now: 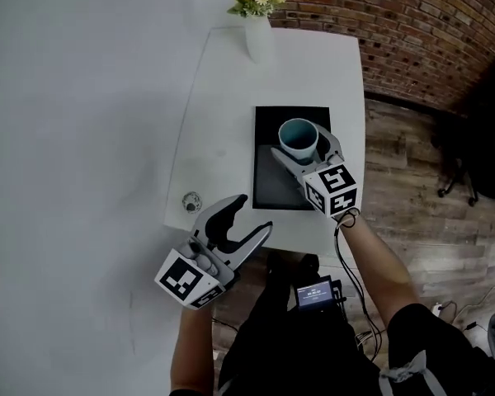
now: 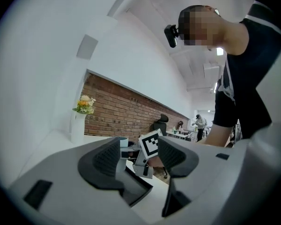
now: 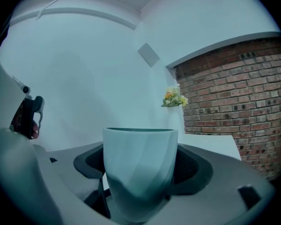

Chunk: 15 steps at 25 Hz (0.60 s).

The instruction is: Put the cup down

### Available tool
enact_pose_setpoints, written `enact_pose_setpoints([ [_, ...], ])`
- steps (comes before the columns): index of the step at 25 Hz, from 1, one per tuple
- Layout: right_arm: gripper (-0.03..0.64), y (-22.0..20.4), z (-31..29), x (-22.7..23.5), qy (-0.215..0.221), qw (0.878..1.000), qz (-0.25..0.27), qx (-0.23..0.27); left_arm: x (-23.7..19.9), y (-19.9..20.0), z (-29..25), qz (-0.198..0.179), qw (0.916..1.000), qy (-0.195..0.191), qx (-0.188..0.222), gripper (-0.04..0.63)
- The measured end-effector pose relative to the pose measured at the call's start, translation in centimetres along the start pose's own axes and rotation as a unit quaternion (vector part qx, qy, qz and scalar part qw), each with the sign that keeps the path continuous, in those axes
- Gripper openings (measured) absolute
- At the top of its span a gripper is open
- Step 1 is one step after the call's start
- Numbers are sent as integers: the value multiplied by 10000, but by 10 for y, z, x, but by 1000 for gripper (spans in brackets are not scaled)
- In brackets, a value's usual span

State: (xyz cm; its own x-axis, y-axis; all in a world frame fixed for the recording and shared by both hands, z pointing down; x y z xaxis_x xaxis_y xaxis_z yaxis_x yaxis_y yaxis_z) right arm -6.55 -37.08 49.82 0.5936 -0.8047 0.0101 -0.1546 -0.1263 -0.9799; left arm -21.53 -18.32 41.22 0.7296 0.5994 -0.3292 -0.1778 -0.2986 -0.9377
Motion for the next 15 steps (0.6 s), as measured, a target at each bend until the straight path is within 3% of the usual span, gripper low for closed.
enact_pose_setpoints([
  [4, 397, -22, -44, 6, -20, 9999, 13, -118, -22, -7, 5, 150, 9996, 206, 141, 242],
  [9, 397, -41, -96, 23, -144, 9995, 80, -270, -38, -20, 9, 288, 9993, 185, 169, 242],
  [15, 397, -44, -138, 33, -201, 9992, 87, -322, -48, -22, 24, 344, 9984, 344, 280, 242],
])
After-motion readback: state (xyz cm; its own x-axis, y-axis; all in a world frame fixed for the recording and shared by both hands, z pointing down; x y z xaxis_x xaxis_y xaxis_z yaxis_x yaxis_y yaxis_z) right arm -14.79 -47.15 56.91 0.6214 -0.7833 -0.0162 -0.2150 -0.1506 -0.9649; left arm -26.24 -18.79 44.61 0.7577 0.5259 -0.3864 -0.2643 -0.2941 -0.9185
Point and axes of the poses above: the fingertips, and each gripper's own axes: z backward along the fingers, x to its right, y out of its top, the point moved 9 cm from there along z, backward along the fingers, and after that the axes turned 7 degrees about z, right-handed, at the moved point
